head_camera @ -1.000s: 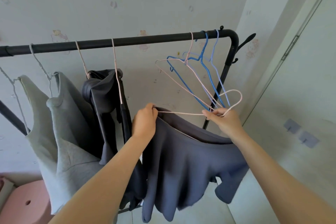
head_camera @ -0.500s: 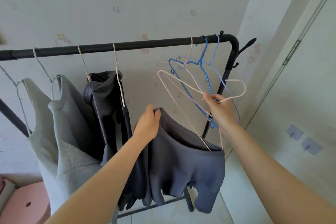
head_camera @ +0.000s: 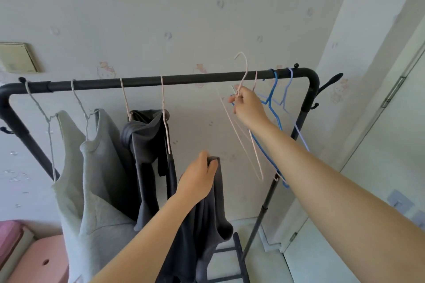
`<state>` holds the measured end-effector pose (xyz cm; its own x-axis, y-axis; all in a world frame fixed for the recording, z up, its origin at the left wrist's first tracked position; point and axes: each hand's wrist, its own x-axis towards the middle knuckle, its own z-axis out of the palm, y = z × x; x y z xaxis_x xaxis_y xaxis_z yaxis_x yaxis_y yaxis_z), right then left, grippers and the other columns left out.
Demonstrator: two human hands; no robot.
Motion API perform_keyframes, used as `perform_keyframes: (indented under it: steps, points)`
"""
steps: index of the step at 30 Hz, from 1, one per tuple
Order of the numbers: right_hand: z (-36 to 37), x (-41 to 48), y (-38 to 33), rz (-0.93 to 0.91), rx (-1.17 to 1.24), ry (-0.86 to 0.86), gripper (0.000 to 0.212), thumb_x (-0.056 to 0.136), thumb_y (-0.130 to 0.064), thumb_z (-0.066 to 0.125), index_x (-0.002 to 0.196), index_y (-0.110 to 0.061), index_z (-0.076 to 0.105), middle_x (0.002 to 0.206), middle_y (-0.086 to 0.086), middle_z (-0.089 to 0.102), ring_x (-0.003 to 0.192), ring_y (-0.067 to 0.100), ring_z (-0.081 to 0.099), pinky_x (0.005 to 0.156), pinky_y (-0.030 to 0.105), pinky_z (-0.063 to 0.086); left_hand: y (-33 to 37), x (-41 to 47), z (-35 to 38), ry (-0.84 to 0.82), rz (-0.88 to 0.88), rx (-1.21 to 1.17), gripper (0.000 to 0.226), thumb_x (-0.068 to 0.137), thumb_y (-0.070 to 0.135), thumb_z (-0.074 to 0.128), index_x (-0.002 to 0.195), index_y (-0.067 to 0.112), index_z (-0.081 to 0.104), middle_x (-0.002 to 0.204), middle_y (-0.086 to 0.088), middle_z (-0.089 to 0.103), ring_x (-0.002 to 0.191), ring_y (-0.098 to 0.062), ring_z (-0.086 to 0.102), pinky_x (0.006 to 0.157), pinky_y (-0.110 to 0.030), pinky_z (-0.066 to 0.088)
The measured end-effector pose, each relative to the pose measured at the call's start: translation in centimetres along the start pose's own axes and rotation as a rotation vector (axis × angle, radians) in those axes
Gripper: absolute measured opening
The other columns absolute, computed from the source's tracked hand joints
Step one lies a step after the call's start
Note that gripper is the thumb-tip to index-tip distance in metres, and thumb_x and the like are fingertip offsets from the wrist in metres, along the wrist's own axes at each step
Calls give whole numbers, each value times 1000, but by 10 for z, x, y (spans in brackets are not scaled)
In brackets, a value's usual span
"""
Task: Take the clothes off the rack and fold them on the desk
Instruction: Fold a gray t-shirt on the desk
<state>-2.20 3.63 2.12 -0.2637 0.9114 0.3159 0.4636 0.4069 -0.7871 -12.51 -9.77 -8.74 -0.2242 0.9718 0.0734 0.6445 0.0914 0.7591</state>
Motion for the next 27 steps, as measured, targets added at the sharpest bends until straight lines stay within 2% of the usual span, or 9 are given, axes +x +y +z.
perform_keyframes:
  steps: [3, 7, 10, 13, 17, 22, 23, 25, 27]
  points:
    - [9, 19, -1, 40, 46, -3, 35, 99, 0, 29, 128, 2, 48, 114, 14, 64, 65, 11, 58, 65, 25, 49, -1, -2, -4, 18, -14, -26, 24, 102, 31, 37, 82, 19, 39, 60, 2, 39, 49, -13, 32, 49, -31, 29]
    - [19, 24, 10, 174, 162, -52, 36, 98, 8, 29, 131, 7, 44, 114, 24, 59, 65, 19, 60, 56, 18, 53, 0, -1, -9, 53, -11, -36, 26, 102, 32, 38, 79, 20, 37, 60, 3, 38, 50, -13, 32, 50, -32, 29]
    - [21, 23, 26, 204, 125, -94, 33, 97, 5, 31, 126, 6, 47, 111, 19, 59, 72, 23, 65, 77, 32, 58, 3, -1, -9, 72, 11, -22, 27, 102, 33, 38, 79, 19, 37, 60, 2, 38, 51, -14, 31, 53, -35, 29]
    - [21, 16, 37, 168, 62, -120, 27, 97, 2, 38, 120, 3, 51, 111, 14, 59, 93, 28, 66, 89, 41, 54, 7, 0, -7, 89, 19, -12, 26, 102, 34, 39, 81, 18, 38, 61, 1, 39, 51, -14, 32, 52, -35, 29]
    - [11, 4, 40, 21, -124, -74, 18, 100, -6, 40, 110, -5, 55, 108, 12, 60, 101, 27, 60, 77, 29, 45, 12, 2, 0, 58, 15, -33, 26, 101, 34, 40, 81, 18, 39, 63, 1, 40, 54, -15, 34, 54, -34, 31]
    - [-9, -20, 38, -147, -170, -43, 14, 98, -6, 44, 107, -7, 54, 121, 15, 60, 115, 25, 58, 95, 37, 49, 28, 1, 4, 24, 43, -43, 26, 101, 30, 44, 78, 19, 40, 64, 2, 42, 56, -13, 38, 56, -26, 32]
    - [-14, -30, 40, -159, -156, -35, 21, 98, -6, 45, 115, -5, 56, 126, 14, 59, 118, 23, 57, 98, 37, 48, 31, 0, 4, -5, 64, -32, 27, 100, 29, 46, 76, 18, 40, 64, 3, 41, 56, -12, 38, 55, -24, 30]
    - [-24, -53, 43, -193, -129, -7, 34, 98, -6, 46, 129, -7, 57, 129, 6, 58, 118, 15, 56, 100, 28, 46, 36, 0, 6, -68, 120, -12, 29, 97, 27, 52, 73, 15, 41, 63, 4, 40, 57, -11, 37, 54, -23, 28]
    - [-33, -85, 50, -230, -152, 52, 32, 97, -5, 47, 124, -10, 62, 118, 2, 62, 108, 10, 59, 95, 23, 47, 37, -2, 10, -144, 182, 8, 29, 93, 26, 58, 74, 11, 43, 62, 3, 39, 57, -12, 36, 53, -22, 27]
